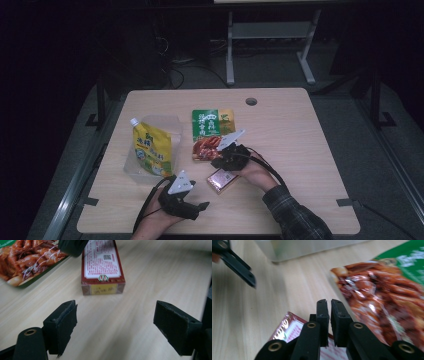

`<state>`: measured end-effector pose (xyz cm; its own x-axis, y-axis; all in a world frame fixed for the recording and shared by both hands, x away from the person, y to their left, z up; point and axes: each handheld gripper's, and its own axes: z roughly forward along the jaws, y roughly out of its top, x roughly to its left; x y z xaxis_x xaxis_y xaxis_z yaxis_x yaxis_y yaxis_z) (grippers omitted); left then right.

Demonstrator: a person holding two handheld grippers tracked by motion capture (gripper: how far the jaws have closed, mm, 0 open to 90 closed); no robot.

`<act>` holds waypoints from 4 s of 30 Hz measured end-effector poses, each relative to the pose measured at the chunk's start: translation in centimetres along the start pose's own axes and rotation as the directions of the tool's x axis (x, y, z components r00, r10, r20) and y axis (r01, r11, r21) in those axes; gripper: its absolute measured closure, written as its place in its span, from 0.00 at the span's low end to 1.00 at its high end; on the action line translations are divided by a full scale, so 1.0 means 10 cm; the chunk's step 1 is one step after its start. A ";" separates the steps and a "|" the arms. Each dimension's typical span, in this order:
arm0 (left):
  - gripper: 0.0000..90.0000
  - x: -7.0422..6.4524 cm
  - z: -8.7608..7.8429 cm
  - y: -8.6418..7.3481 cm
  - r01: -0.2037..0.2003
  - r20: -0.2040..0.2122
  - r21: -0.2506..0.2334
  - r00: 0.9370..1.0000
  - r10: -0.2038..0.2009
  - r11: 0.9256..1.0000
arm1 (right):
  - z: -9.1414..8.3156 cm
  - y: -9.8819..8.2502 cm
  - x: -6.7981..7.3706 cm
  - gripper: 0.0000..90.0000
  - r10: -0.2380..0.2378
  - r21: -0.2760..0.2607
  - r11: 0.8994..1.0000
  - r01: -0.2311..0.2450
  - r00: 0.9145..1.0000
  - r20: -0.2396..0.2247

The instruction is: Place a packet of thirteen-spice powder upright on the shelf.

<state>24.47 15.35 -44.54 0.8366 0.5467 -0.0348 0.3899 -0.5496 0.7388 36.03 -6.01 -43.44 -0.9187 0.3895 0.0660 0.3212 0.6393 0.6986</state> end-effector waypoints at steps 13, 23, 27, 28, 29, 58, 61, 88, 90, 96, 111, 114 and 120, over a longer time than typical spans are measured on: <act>0.16 0.07 0.42 0.21 -0.021 -0.017 0.038 1.000 0.022 0.999 | -0.57 -0.48 -0.34 1.00 0.129 -0.044 0.991 -0.124 0.985 0.116; 0.20 0.06 0.57 0.22 -0.038 -0.037 0.096 0.998 0.041 0.995 | -0.55 -0.54 -0.37 1.00 0.147 -0.034 0.989 -0.145 0.985 0.090; 0.30 0.10 0.56 0.21 -0.025 -0.027 0.094 0.999 0.027 0.995 | -0.51 -0.51 -0.33 1.00 0.130 -0.025 0.991 -0.129 0.989 0.071; 0.34 0.10 0.55 0.21 -0.025 -0.027 0.093 0.999 0.027 0.995 | -0.50 -0.51 -0.32 1.00 0.126 -0.022 0.992 -0.124 0.989 0.074; 0.34 0.10 0.55 0.21 -0.024 -0.027 0.094 0.999 0.026 0.995 | -0.49 -0.50 -0.32 1.00 0.125 -0.018 0.992 -0.124 0.990 0.070; 0.35 0.17 0.11 0.56 0.031 -0.007 -0.091 0.999 -0.031 0.995 | -0.34 -0.53 -0.31 1.00 0.115 0.053 0.992 -0.116 0.993 0.020; 0.35 0.17 0.10 0.64 0.037 -0.001 -0.120 0.999 -0.038 0.992 | -0.32 -0.53 -0.29 1.00 0.116 0.056 0.992 -0.116 0.993 0.006; 0.35 0.17 0.34 1.11 0.023 0.025 -0.186 1.000 -0.019 0.982 | -0.48 -0.61 -0.26 0.96 0.162 0.023 0.986 -0.163 0.986 0.030; 0.35 0.18 0.34 1.11 0.025 0.027 -0.188 0.999 -0.021 0.982 | -0.55 -0.64 -0.23 0.92 0.178 0.015 0.984 -0.179 0.983 0.040; 0.32 0.17 0.31 1.10 0.027 0.037 -0.192 0.999 -0.020 0.981 | -0.68 -0.72 -0.08 0.71 0.211 0.003 0.977 -0.212 0.976 0.053; 0.22 0.16 0.07 1.03 0.027 0.043 -0.204 0.999 -0.019 0.979 | -0.84 -0.87 0.25 0.41 0.271 -0.047 0.962 -0.268 0.959 0.086; 0.20 0.14 -0.02 0.94 0.023 0.045 -0.187 0.999 -0.015 0.982 | -0.82 -0.83 0.32 0.38 0.254 -0.052 0.967 -0.250 0.963 0.090; 0.20 0.11 -0.13 0.68 0.043 0.046 -0.153 0.998 -0.037 0.987 | -0.78 -0.76 0.39 0.33 0.250 -0.094 0.966 -0.240 0.962 0.111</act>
<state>27.51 13.07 -38.70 0.8384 0.5371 -0.0926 0.3625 -0.4226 0.8307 28.25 -14.56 -42.90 -0.7780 0.6078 0.1593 0.5093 0.4615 0.7264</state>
